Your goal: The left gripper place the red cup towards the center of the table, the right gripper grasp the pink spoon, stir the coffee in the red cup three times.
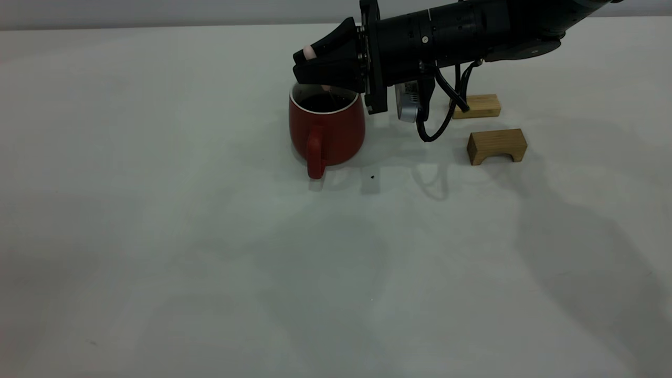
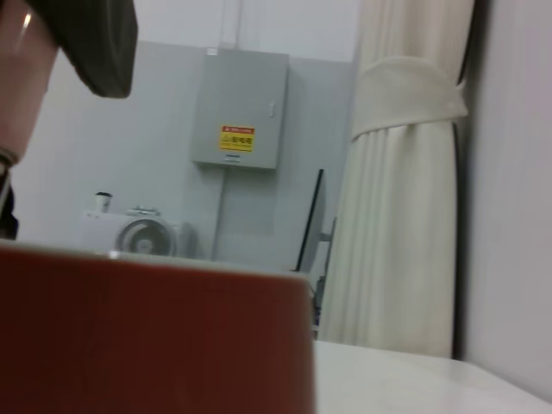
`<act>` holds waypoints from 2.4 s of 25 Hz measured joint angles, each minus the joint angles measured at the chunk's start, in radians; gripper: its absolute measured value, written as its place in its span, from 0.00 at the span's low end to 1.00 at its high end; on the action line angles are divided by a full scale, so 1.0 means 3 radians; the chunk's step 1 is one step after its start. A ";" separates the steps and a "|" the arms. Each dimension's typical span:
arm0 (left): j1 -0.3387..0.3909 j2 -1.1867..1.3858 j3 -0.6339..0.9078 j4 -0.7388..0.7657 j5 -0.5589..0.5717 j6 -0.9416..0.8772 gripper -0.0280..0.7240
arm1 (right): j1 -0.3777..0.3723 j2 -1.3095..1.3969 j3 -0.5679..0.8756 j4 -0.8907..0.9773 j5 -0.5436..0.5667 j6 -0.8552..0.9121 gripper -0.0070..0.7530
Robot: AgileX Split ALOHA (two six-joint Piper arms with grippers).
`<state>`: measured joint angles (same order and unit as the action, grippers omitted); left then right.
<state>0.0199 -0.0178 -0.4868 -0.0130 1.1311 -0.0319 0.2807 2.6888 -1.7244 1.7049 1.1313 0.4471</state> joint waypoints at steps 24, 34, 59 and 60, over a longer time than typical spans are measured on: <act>0.0000 0.0000 0.0000 0.0000 0.0000 0.0000 0.58 | 0.0000 -0.0509 0.0000 -0.1130 -0.0228 -0.1071 0.51; 0.0000 0.0000 0.0000 0.0000 0.0000 0.0000 0.58 | 0.0000 -0.1662 0.0006 -0.3472 0.0127 -0.1891 0.51; 0.0000 0.0000 0.0000 -0.0001 0.0000 0.0000 0.58 | -0.0034 -0.4688 0.1026 -0.6528 0.0354 -0.0973 0.51; 0.0000 0.0000 0.0000 -0.0001 0.0000 0.0000 0.58 | -0.0034 -0.4938 0.1146 -0.6506 0.0354 -0.0959 0.51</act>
<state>0.0199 -0.0178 -0.4868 -0.0134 1.1311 -0.0319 0.2705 1.2073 -1.3805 -0.2470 1.2374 0.1595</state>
